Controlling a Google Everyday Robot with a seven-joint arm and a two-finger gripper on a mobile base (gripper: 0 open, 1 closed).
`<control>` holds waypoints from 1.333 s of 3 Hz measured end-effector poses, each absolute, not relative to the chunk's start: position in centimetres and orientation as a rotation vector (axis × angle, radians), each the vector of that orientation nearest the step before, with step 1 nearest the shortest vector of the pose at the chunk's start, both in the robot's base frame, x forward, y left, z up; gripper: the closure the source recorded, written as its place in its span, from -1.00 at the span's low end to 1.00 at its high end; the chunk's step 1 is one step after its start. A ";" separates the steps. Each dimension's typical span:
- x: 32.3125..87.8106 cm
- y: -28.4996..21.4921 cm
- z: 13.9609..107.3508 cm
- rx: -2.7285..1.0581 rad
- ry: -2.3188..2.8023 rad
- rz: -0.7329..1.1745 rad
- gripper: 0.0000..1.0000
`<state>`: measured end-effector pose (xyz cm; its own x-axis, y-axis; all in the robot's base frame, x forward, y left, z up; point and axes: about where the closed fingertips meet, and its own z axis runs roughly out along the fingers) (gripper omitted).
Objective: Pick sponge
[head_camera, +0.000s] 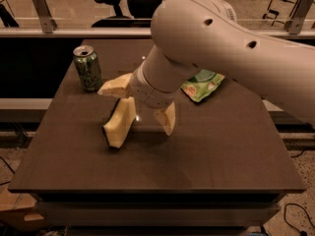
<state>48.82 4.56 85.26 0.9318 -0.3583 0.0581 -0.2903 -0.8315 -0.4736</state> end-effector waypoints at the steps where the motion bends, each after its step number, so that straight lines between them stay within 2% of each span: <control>1: 49.0 4.4 84.8 -2.623 0.481 -0.187 -1.00; 2: 49.2 4.3 84.4 -2.631 0.493 -0.179 -0.76; 3: 49.2 4.1 84.3 -2.641 0.504 -0.184 -0.38; 4: 49.3 3.9 84.3 -2.648 0.513 -0.192 0.09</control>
Offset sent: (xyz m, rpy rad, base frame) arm 0.0076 -0.0054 -0.0157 -0.0185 0.0378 -0.0252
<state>49.32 3.90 84.34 0.9218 -0.3842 0.0522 -0.3239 -0.8371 -0.4409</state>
